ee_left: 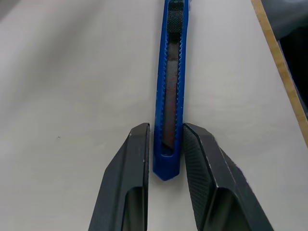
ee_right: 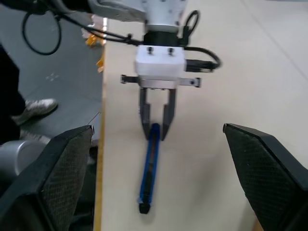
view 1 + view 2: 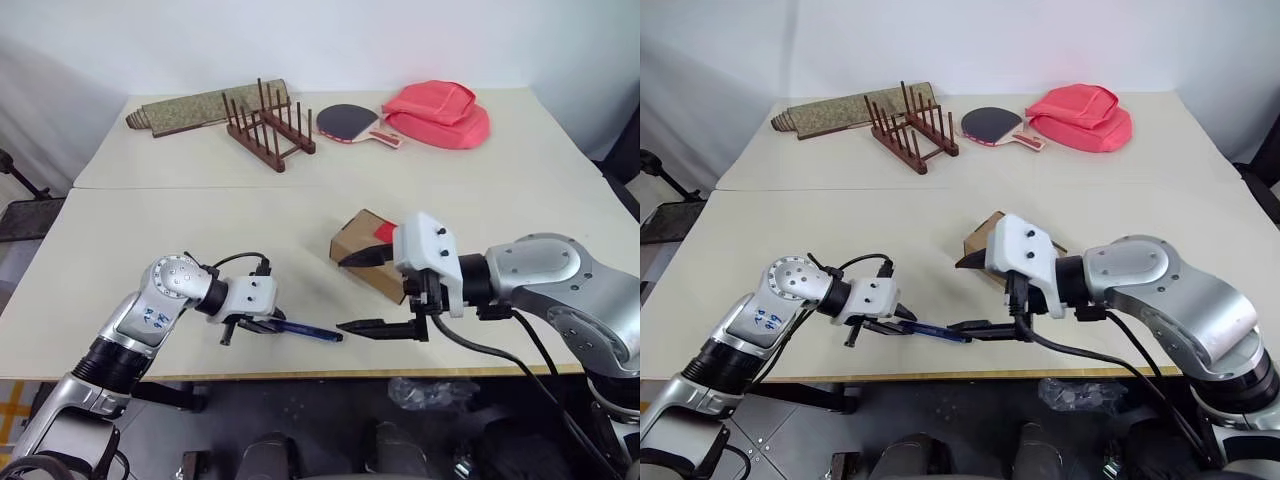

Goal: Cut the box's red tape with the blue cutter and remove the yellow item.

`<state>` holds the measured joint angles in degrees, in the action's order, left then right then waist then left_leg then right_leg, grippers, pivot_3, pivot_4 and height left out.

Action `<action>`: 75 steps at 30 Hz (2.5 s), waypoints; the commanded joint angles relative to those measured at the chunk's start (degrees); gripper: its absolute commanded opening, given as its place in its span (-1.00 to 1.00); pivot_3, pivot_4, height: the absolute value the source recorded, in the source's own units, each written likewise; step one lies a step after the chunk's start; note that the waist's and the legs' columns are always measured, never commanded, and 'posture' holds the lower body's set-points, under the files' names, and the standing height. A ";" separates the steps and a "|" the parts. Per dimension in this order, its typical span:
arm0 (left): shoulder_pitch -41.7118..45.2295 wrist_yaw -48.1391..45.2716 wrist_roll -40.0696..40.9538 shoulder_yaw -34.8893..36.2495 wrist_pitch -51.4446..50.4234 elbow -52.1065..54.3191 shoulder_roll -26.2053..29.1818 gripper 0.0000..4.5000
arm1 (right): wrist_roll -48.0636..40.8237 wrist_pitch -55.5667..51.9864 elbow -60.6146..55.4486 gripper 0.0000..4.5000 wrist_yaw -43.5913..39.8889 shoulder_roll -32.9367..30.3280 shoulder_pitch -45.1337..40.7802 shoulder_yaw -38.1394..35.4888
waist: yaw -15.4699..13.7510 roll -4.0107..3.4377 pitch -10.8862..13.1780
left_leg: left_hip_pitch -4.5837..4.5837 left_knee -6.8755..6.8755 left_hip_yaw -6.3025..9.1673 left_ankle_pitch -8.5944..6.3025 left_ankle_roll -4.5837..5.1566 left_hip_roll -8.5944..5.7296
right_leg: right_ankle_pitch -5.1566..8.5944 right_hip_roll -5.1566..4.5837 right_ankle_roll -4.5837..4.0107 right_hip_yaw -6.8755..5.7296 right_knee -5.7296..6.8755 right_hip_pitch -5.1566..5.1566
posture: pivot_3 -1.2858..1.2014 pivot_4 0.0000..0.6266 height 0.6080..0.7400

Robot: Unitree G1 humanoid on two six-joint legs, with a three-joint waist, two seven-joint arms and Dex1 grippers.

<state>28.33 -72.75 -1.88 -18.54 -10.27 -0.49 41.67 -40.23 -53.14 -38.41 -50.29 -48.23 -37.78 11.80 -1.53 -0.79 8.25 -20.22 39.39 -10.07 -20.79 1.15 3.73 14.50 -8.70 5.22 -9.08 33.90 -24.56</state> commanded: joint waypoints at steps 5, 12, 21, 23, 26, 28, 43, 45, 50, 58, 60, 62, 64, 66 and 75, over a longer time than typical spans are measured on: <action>-6.53 3.59 -6.09 -6.13 -8.10 2.16 0.31 -0.73 | 7.40 -2.05 -1.99 1.00 1.90 0.69 -1.77 10.24 | 0.04 -0.16 -0.20 | 0.01 0.00 0.00 -0.01 0.00 0.01 | 0.00 0.01 0.00 0.00 -0.03 0.00 | 0.03 -0.52 1.00; -7.67 5.74 -6.40 -6.34 -12.92 6.08 0.33 -0.73 | 17.31 -3.87 3.75 1.00 4.63 4.64 -4.71 21.44 | 0.10 -0.25 -0.31 | 0.02 0.02 -0.01 -0.01 0.00 0.02 | 0.01 -0.02 -0.01 0.01 -0.04 0.00 | 0.03 -0.52 1.00; -8.16 7.90 -8.49 -6.94 -15.10 9.09 0.41 -0.74 | 22.87 -1.34 9.10 -0.29 2.87 6.78 -5.74 23.12 | 0.00 -0.28 -0.33 | 0.01 0.11 0.00 -0.01 0.01 0.01 | 0.01 -0.02 -0.01 0.00 -0.02 0.01 | 0.03 -0.52 1.00; -8.39 8.18 -8.69 -6.98 -15.84 9.95 0.36 -0.74 | 23.73 -0.75 9.43 -0.58 1.98 6.47 -5.51 23.25 | 0.01 -0.28 -0.33 | 0.01 0.11 0.01 -0.01 0.01 0.02 | 0.01 -0.02 -0.01 0.00 -0.02 0.00 | 0.03 -0.52 1.00; -8.69 8.88 -9.30 -7.16 -16.98 10.88 0.27 -0.74 | 24.96 -0.14 10.16 -0.98 0.69 6.23 -5.30 23.84 | 0.01 -0.28 -0.33 | 0.01 0.11 0.01 -0.01 0.01 0.04 | 0.00 -0.02 -0.01 0.00 -0.01 0.00 | 0.03 -0.52 1.00; -8.78 9.40 -9.53 -7.25 -17.53 11.08 0.06 -0.74 | 25.87 0.40 10.67 -0.98 -0.11 6.28 -5.06 24.44 | 0.01 -0.28 -0.33 | 0.01 0.12 0.01 -0.01 0.01 0.04 | 0.00 -0.02 0.00 0.00 -0.01 0.01 | 0.03 -0.52 1.00; -8.12 8.53 -9.97 -8.31 -19.71 12.63 0.02 -0.74 | 32.02 6.65 15.62 -0.98 -4.17 8.38 -2.49 27.11 | 0.04 -0.28 -0.33 | 0.01 0.12 0.01 -0.02 0.01 0.07 | 0.00 -0.04 0.00 0.00 -0.01 0.00 | 0.03 -0.52 1.00; -7.99 8.33 -10.10 -8.56 -20.06 13.05 -0.04 -0.74 | 32.78 7.34 16.28 -0.98 -4.46 9.17 -2.36 27.50 | 0.07 -0.28 -0.33 | 0.02 0.12 0.01 -0.02 0.02 0.07 | 0.00 -0.03 0.00 0.00 -0.01 0.00 | 0.03 -0.52 1.00; -7.79 7.89 -10.56 -9.05 -20.31 13.56 -0.08 -0.74 | 33.94 8.47 17.92 -0.98 -4.96 11.84 -2.41 27.96 | 0.06 -0.28 -0.33 | 0.02 0.12 0.02 -0.02 0.01 0.08 | 0.00 -0.03 0.00 0.00 -0.01 0.00 | 0.03 -0.52 1.00; -7.58 7.52 -10.78 -9.24 -20.41 13.51 -0.09 -0.74 | 35.55 10.12 21.38 -0.98 -5.18 16.55 -3.34 27.50 | 0.05 -0.28 -0.33 | 0.02 0.12 0.02 -0.02 0.01 0.07 | 0.00 -0.03 0.00 -0.01 0.01 0.00 | 0.03 -0.52 1.00; -7.46 7.54 -11.00 -9.34 -20.13 13.32 0.00 -0.74 | 34.90 10.12 20.19 -0.98 -5.89 16.29 -3.76 25.78 | 0.05 -0.28 -0.33 | 0.02 0.12 0.02 -0.02 0.01 0.07 | 0.00 -0.03 0.00 0.00 0.01 0.00 | 0.03 -0.52 1.00; -7.31 7.42 -11.27 -9.52 -19.78 13.16 0.19 -0.74 | 33.01 8.26 17.81 -0.98 -6.69 15.78 -4.39 23.01 | 0.05 -0.28 -0.33 | 0.01 0.12 0.02 -0.02 0.01 0.07 | 0.00 -0.03 0.00 0.00 0.00 0.00 | 0.03 -0.52 1.00; -7.25 7.43 -11.67 -9.67 -19.76 13.20 0.35 -0.74 | 31.54 6.25 15.83 -0.98 -6.98 14.99 -4.45 20.34 | 0.03 -0.29 -0.33 | 0.00 0.12 0.03 -0.02 0.02 0.07 | 0.00 -0.03 0.00 -0.01 0.00 -0.01 | 0.03 -0.52 1.00; -7.28 7.50 -12.00 -9.69 -19.68 13.26 0.44 -0.74 | 31.29 5.30 15.13 -0.98 -6.85 14.38 -4.29 19.40 | 0.06 -0.28 -0.33 | 0.01 0.12 0.03 -0.03 0.02 0.08 | 0.00 -0.03 -0.01 0.00 0.00 -0.01 | 0.03 -0.52 1.00; -8.03 7.75 -13.30 -10.42 -20.37 14.64 0.48 -0.74 | 32.37 6.63 14.02 -0.98 -7.73 9.41 -0.82 19.89 | 0.06 -0.28 -0.33 | 0.01 0.12 0.04 -0.22 0.31 0.09 | 0.01 -0.04 -0.02 0.00 -0.02 -0.01 | 0.03 -0.52 1.00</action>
<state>24.32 -64.83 -11.89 -21.37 -28.80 18.02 42.22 -8.08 -47.44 -22.29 -57.73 -38.51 -38.54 32.15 -1.46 -1.07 7.92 -20.21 39.51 -10.03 -21.01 1.46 3.82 14.51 -8.74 5.20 -9.09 33.89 -24.57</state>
